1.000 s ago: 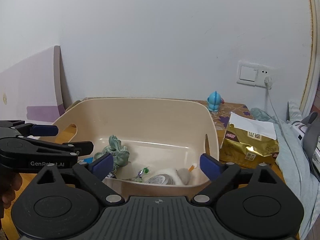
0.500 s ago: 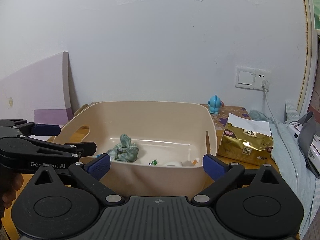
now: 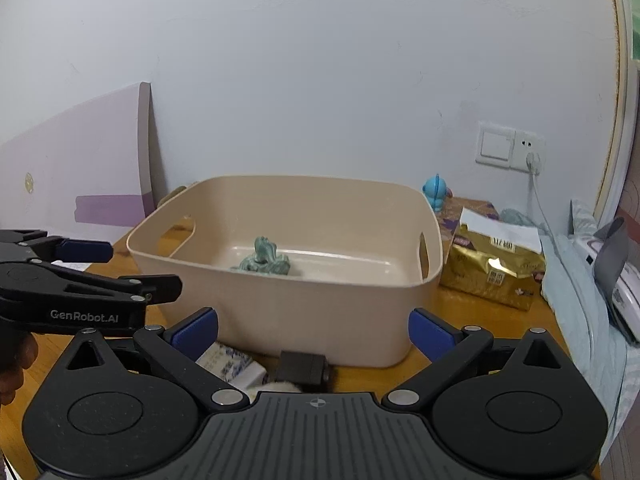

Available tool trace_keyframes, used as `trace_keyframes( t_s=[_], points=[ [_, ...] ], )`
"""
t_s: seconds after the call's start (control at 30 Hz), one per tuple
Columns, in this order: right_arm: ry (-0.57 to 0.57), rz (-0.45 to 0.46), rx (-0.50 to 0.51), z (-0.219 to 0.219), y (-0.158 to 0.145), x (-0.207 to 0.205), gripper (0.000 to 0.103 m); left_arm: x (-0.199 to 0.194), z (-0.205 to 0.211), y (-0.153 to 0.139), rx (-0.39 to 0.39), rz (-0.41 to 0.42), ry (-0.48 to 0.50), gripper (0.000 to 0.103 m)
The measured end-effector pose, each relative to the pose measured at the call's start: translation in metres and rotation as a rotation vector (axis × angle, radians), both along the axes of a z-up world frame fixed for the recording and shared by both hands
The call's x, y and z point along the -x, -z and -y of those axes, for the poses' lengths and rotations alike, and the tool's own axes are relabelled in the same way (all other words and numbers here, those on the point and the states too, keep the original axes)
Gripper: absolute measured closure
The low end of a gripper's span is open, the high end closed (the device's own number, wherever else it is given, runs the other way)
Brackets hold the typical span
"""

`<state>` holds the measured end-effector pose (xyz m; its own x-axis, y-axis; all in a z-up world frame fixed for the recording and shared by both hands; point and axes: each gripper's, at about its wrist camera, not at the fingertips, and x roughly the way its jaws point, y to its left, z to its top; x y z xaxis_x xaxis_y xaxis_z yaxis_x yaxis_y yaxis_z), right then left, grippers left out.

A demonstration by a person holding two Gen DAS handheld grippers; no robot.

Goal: Organize objects
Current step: 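Move both tools back toward the tea box and white plush toy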

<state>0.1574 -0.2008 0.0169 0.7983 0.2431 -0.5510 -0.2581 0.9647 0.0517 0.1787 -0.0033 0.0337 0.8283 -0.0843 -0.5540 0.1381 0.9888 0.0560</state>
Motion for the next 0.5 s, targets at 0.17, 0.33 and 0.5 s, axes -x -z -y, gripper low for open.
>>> trace_keyframes(
  t_s=[0.17,0.33,0.5],
  points=[
    [0.002,-0.023,-0.002,0.002,0.009,0.004,0.0,0.009,-0.004,0.013,-0.006,-0.023,-0.012,0.014],
    [0.012,-0.042,-0.007,0.005,0.017,0.008,0.0,0.013,-0.007,0.025,0.003,-0.055,-0.024,0.014],
    [0.026,-0.08,-0.005,0.01,0.028,0.011,0.0,0.017,-0.007,0.036,-0.007,-0.08,-0.025,0.014]
  ],
)
